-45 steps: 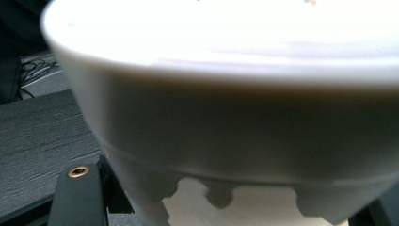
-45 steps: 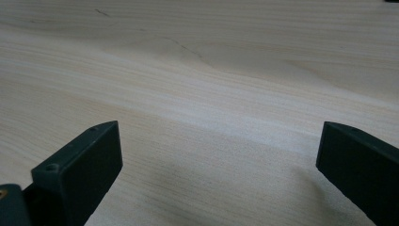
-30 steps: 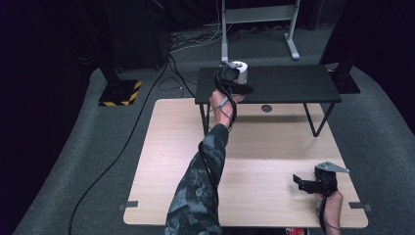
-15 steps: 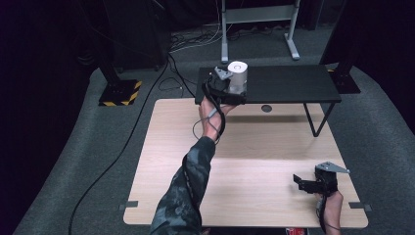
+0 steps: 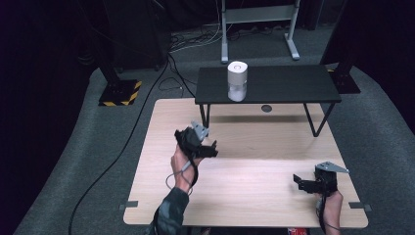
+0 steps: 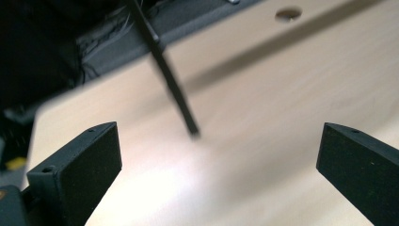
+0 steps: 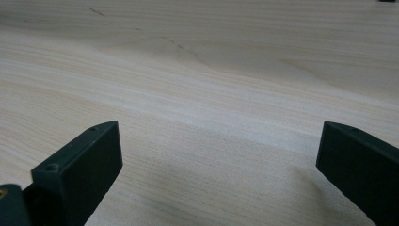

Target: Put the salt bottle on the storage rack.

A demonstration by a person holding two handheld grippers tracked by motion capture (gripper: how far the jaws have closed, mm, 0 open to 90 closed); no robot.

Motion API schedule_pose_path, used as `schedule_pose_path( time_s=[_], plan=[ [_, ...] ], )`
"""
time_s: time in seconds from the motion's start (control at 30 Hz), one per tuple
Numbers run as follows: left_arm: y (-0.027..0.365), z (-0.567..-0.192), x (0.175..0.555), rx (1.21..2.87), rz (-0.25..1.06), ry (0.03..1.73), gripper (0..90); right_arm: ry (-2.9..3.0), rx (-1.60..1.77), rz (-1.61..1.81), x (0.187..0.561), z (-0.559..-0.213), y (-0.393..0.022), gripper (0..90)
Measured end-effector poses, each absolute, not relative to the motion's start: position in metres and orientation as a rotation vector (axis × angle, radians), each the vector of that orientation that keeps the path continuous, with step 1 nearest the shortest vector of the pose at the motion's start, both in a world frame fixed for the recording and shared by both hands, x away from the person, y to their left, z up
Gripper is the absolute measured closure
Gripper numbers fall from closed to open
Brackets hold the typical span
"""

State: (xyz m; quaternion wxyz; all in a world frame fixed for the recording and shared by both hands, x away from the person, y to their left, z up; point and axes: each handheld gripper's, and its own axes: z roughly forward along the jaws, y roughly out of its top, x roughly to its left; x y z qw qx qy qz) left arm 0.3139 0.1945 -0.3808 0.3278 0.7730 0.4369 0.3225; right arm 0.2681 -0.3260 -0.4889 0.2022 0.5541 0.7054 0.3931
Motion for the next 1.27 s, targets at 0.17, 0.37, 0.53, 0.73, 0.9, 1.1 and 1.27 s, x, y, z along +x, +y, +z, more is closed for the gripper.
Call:
schedule_pose_path(
  time_s=[0.17,0.37,0.53,0.73,0.9,1.1,1.27],
  plan=[
    [0.228,-0.437,0.296,2.058,0.72,1.28,0.0,1.973,1.548,1.085,0.269,-0.488,-0.324,0.0],
    [0.246,-0.461,0.285,2.023,0.68,1.347,0.0,1.975,1.552,1.073,0.27,-0.487,-0.323,0.0],
    [0.251,-0.468,0.283,1.985,0.677,1.375,0.0,1.972,1.553,1.073,0.27,-0.488,-0.323,0.0],
    [0.25,-0.474,0.283,1.984,0.665,1.375,0.1,1.968,1.555,1.07,0.269,-0.488,-0.322,0.0],
    [0.246,-0.473,0.283,2.003,0.685,1.376,0.1,1.971,1.554,1.066,0.27,-0.487,-0.322,0.0],
    [0.245,-0.473,0.284,2.009,0.681,1.375,0.1,1.961,1.559,1.074,0.268,-0.488,-0.323,0.0],
    [0.245,-0.473,0.284,2.009,0.681,1.375,0.0,1.966,1.553,1.072,0.269,-0.488,-0.323,0.0]
  ],
)
